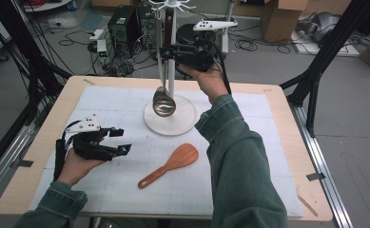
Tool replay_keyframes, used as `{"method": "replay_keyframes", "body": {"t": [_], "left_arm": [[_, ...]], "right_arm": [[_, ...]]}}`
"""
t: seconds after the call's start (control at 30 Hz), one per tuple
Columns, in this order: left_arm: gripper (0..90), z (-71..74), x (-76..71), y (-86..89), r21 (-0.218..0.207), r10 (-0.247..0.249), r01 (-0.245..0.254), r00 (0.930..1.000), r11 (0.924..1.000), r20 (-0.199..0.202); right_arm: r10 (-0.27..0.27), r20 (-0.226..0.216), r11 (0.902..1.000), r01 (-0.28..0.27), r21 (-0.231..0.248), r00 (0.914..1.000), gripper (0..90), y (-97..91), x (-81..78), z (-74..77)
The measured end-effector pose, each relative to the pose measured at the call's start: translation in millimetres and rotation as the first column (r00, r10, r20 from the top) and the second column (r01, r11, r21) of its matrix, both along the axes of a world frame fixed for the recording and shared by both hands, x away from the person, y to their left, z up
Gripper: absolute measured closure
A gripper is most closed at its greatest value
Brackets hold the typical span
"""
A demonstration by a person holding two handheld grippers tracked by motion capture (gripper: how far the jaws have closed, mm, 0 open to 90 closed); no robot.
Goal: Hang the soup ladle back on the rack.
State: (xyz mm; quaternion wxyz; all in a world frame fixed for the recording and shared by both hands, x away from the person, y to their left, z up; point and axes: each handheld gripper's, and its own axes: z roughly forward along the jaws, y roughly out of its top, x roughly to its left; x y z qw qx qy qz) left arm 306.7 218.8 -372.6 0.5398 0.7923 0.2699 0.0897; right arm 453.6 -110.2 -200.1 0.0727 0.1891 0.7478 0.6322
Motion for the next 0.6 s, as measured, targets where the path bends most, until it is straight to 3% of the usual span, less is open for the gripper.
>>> {"method": "replay_keyframes", "body": {"t": [0.6], "left_arm": [[31.0,0.0,-0.9,3.4,-0.002,0.002,-0.002,1.0000,1.0000,0.003]], "right_arm": [[-0.028,-0.008,0.9995,0.028,-0.018,0.9996,73.3,5.3,8.4,2.4]]}}
